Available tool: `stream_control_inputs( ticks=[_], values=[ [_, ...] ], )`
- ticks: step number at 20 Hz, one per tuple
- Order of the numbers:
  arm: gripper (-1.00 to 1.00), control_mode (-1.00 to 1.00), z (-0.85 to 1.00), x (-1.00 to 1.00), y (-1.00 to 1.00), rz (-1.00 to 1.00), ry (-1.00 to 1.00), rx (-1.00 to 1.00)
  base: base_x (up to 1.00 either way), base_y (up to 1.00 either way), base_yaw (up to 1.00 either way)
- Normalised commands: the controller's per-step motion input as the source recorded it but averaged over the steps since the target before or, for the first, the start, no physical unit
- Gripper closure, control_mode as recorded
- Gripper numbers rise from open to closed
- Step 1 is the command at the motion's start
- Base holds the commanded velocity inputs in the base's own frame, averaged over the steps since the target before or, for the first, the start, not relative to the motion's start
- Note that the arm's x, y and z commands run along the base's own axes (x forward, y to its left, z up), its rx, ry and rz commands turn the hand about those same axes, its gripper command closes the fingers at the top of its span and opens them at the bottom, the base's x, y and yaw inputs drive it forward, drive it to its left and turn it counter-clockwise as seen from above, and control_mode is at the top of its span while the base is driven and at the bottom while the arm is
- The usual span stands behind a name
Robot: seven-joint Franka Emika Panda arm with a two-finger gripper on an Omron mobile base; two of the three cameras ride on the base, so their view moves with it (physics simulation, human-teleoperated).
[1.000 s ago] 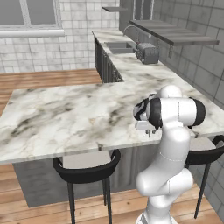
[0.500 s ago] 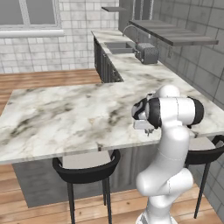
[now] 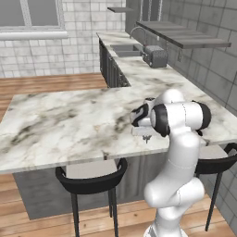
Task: Pick up the metallic utensils from the counter and place them in the open drawer. Make sure not to pick up any wooden utensils.
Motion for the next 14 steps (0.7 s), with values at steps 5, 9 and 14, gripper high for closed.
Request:
stream_control_inputs(
  ticks=[5,9,14],
  values=[
    [1.0,-1.0,0.46,-0.11,0.43,0.0,0.01,-0.08,0.0,0.0,0.0],
    [1.0,-1.0,0.98,-0.25,0.0,0.0,0.07,0.0,0.0,0.0,0.0],
    [1.0,-1.0,0.99,-0.57,0.0,0.0,0.13,0.02,0.0,0.0,0.0]
  ],
)
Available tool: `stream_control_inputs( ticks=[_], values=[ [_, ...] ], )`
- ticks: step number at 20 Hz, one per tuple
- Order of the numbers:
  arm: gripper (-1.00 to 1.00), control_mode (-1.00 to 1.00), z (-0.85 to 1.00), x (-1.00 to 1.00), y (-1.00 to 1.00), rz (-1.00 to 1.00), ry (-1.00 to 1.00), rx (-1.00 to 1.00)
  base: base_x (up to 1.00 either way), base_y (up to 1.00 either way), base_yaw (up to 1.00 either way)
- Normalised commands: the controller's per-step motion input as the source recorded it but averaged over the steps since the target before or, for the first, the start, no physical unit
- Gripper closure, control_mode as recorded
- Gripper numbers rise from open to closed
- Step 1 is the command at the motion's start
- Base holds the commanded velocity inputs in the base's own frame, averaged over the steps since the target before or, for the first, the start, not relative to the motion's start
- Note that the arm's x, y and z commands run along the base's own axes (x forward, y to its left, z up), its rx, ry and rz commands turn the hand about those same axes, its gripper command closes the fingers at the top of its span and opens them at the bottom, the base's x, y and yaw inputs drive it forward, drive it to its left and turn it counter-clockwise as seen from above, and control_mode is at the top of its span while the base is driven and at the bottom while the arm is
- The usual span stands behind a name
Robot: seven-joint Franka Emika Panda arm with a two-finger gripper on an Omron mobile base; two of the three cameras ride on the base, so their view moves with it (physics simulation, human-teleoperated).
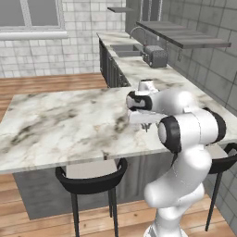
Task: Pick up the metallic utensils from the counter and place them in the open drawer. Make sure not to pick up any wooden utensils.
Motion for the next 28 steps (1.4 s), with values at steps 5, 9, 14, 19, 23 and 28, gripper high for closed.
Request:
stream_control_inputs(
  ticks=[5,9,14,19,23,28],
  values=[
    [1.0,-1.0,0.84,-0.99,0.07,0.0,0.17,0.03,0.0,0.0,0.0],
    [1.0,-1.0,0.63,-1.0,0.1,0.0,0.06,0.0,0.0,0.0,0.0],
    [1.0,-1.0,0.29,-1.0,0.17,0.05,0.0,0.0,0.0,0.0,0.0],
    [1.0,-1.0,0.06,-0.9,0.07,0.07,0.0,0.0,0.0,0.0,0.0],
    [1.0,-1.0,0.0,-0.48,0.01,0.08,0.0,0.0,0.0,0.0,0.0],
    [1.0,-1.0,0.0,-0.01,0.01,0.0,-0.02,0.0,0.0,0.0,0.0]
  ],
)
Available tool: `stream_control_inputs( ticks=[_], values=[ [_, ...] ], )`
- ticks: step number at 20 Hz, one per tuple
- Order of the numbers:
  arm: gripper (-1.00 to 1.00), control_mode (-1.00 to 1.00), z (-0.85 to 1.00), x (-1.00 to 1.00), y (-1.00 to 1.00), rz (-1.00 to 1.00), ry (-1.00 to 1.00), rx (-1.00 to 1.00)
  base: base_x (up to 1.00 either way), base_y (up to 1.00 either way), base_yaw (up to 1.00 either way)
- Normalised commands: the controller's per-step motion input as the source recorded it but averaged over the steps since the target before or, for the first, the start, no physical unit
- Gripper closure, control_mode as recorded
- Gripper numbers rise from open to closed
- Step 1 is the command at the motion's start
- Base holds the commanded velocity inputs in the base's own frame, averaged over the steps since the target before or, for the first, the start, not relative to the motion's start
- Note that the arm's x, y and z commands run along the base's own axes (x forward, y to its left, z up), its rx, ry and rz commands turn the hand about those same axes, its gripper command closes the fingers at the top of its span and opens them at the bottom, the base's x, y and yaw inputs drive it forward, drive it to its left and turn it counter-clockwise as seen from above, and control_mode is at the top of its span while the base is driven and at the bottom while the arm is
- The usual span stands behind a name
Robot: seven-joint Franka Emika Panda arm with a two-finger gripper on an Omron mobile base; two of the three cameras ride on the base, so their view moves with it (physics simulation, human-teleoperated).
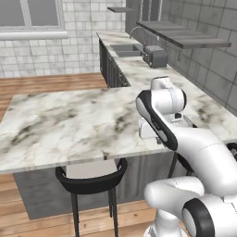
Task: Pick up the metallic utensils from the counter and place them in the open drawer. Make sure not to pick up any wooden utensils.
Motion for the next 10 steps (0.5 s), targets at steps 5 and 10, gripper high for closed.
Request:
stream_control_inputs(
  ticks=[5,10],
  values=[
    [1.0,-1.0,0.0,0.0,0.0,0.0,0.0,0.0,0.0,0.0,0.0],
    [1.0,-1.0,0.0,0.0,0.0,0.0,0.0,0.0,0.0,0.0,0.0]
  ],
)
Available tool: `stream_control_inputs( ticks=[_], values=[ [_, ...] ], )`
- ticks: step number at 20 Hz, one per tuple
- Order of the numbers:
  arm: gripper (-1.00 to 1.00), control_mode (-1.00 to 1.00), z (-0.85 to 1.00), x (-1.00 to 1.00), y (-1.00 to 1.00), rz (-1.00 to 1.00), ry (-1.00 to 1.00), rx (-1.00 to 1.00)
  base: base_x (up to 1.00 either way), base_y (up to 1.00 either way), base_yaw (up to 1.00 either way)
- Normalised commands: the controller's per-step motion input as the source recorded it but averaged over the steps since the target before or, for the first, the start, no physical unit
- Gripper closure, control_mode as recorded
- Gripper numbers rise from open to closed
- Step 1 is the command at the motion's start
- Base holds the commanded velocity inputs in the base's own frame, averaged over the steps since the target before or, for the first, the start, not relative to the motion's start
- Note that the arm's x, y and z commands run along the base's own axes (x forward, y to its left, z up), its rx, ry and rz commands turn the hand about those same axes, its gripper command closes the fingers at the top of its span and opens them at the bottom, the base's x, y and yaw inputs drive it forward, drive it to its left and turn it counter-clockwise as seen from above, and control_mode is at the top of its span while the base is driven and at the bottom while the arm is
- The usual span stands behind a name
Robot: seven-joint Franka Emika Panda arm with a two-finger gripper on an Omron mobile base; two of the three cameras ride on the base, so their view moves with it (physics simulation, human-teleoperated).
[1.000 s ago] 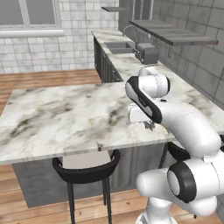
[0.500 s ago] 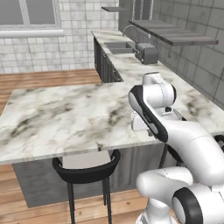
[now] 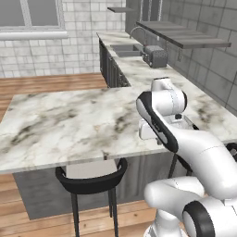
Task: Pick up the metallic utensils from the counter and place them in the open drawer. Make sure not to pick up any wooden utensils.
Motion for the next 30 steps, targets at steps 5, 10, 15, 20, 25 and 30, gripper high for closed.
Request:
stream_control_inputs(
  ticks=[5,10,15,20,25,30],
  values=[
    [1.0,1.0,0.0,-0.05,0.1,0.07,0.0,0.0,-0.06,0.11,0.09],
    [1.0,1.0,0.0,0.0,0.0,0.0,0.0,0.0,-0.03,0.5,0.37],
    [1.0,1.0,0.0,0.0,0.0,0.0,0.0,0.0,0.0,0.79,0.53],
    [1.0,1.0,0.0,0.0,0.0,0.0,0.0,0.0,0.01,0.87,0.59],
    [1.0,1.0,0.0,0.0,0.0,0.0,0.0,0.0,0.1,0.97,0.46],
    [1.0,1.0,0.0,0.0,0.0,0.0,0.0,0.0,0.57,1.0,0.32]
  ],
)
